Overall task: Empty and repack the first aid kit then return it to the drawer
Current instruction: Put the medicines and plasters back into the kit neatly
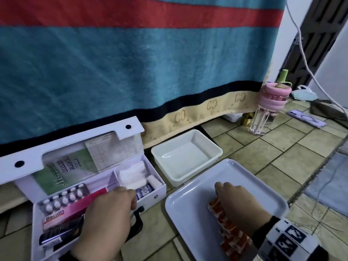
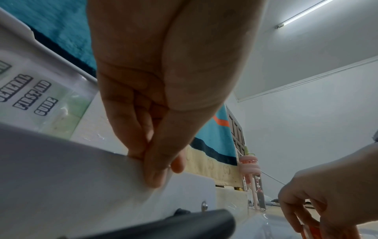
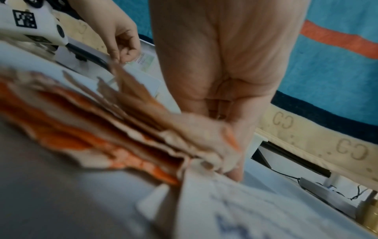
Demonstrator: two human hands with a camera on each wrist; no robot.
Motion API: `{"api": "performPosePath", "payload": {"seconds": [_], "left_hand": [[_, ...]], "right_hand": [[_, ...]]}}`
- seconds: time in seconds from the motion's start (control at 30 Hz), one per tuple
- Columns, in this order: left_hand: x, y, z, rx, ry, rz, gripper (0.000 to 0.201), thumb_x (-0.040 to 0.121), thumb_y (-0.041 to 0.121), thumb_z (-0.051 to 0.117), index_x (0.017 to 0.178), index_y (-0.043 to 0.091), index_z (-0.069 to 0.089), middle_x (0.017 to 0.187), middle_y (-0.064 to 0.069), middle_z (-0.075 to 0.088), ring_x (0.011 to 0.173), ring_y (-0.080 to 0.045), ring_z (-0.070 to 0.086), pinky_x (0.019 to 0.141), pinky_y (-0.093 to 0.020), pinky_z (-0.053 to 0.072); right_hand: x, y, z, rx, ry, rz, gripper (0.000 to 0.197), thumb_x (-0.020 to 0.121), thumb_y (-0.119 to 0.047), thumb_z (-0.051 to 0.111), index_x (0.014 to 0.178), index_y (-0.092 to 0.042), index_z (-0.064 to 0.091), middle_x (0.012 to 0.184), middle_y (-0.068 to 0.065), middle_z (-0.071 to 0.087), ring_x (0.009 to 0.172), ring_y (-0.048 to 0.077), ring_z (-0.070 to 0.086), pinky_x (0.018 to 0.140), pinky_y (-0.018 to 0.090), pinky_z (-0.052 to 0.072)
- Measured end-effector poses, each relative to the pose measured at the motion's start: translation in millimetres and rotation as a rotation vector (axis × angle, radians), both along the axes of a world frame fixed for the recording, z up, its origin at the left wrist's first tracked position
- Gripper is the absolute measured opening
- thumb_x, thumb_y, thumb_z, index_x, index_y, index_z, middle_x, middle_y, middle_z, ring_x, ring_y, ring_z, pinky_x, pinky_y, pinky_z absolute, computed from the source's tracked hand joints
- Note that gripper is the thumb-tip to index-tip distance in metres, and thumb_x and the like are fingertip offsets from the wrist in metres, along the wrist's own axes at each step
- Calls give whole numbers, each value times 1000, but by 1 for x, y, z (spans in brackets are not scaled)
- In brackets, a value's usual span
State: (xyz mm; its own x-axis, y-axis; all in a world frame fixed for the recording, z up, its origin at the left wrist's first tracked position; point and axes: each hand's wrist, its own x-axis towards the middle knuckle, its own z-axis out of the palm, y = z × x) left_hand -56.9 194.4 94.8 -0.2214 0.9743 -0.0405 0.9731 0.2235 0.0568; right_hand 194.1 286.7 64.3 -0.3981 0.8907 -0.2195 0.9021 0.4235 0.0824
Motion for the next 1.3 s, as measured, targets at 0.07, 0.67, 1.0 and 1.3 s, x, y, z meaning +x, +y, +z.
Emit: {"api": "performPosePath", "payload": {"seconds": [0.07,0.67,1.0,1.3], "left_hand": [[-1,0,-1,7,-21,5,22,77,13,58,76,34,51,89,11,63,81,-10,64,66,-26,45],[-65,-52,-7,-3,-299,150,32,73,28,72,56,35,46,78,14,55,72,2,50,68,-15,41],[-72,-57,-16,77,-324,288,25,70,27,72,56,32,52,66,18,63,74,4,59,70,-19,48],[-70,-56,-19,144,-265,277,27,76,32,67,60,32,45,89,15,65,91,-2,56,63,-17,36]], "right_hand": [[0,0,-4,10,24,-20,23,95,-16,36,116,-16,45,105,3,53,97,26,57,65,27,31],[-5,17,51,-77,154,25,15,91,-30,54,79,-39,56,92,-11,68,83,0,58,59,8,36],[-126,20,94,-434,580,340,7,86,-16,63,79,-19,64,67,-4,72,52,5,62,51,20,50],[-221,42,84,-187,1325,299,23,88,-8,62,71,-23,60,73,-5,67,69,6,59,73,24,47]]}}
